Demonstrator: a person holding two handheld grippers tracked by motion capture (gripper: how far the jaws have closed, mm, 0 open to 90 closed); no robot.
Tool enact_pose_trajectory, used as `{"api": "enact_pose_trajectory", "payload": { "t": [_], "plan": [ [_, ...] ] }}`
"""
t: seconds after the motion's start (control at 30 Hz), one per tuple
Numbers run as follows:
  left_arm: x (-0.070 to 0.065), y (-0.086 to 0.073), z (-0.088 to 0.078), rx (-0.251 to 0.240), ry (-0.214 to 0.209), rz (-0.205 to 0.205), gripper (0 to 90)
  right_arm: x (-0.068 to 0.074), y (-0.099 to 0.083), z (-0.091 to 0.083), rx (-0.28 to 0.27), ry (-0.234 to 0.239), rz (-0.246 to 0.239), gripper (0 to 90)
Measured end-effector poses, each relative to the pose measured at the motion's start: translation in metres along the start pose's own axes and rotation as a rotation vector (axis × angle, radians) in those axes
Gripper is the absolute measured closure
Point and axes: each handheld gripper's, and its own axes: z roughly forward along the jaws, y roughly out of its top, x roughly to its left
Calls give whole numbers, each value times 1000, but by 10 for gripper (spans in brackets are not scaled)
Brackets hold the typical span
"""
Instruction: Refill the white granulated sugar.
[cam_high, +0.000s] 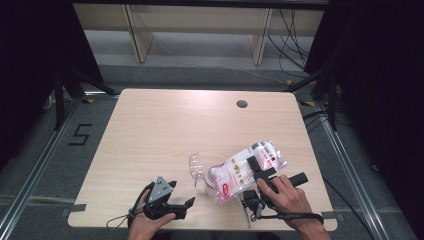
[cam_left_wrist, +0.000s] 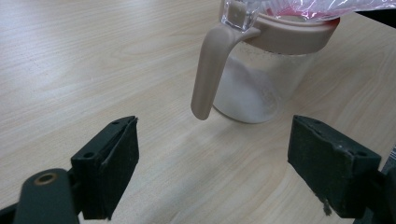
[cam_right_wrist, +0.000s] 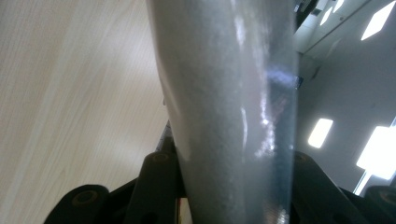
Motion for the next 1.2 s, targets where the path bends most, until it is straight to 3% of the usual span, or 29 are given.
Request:
{"api": "enact_pose_trajectory", "payload": {
  "t": [0.27,0.57,0.63,0.67,0.77,0.83,1.0,1.03,1.07,1.1,1.2],
  "plan": [
    [0,0,0,-1,0,-1,162,0,0,0,-2,4,-12,708],
    [0,0,0,0,0,0,162,3,0,-1,6,-5,12,716],
    [0,0,0,0,0,0,162,-1,1,0,-13,-12,-49,717],
    [0,0,0,0,0,0,162,2,0,-1,-1,-7,-4,718],
    [0,0,0,-2,-5,-1,162,2,0,-1,-1,-7,-7,721],
    [0,0,1,-2,-8,0,162,-1,1,0,-12,-9,-57,722],
    [1,0,0,1,-6,4,162,1,1,-1,-3,-12,-32,725],
    [1,0,0,2,-6,5,162,2,0,-1,3,-11,-8,726],
    [1,0,0,2,-6,5,162,2,0,-1,3,-11,-8,726],
    [1,0,0,2,-6,4,162,-1,1,-1,-5,-13,-49,728],
    [1,0,0,2,-6,6,161,0,1,-1,0,-14,-35,729]
  ]
}}
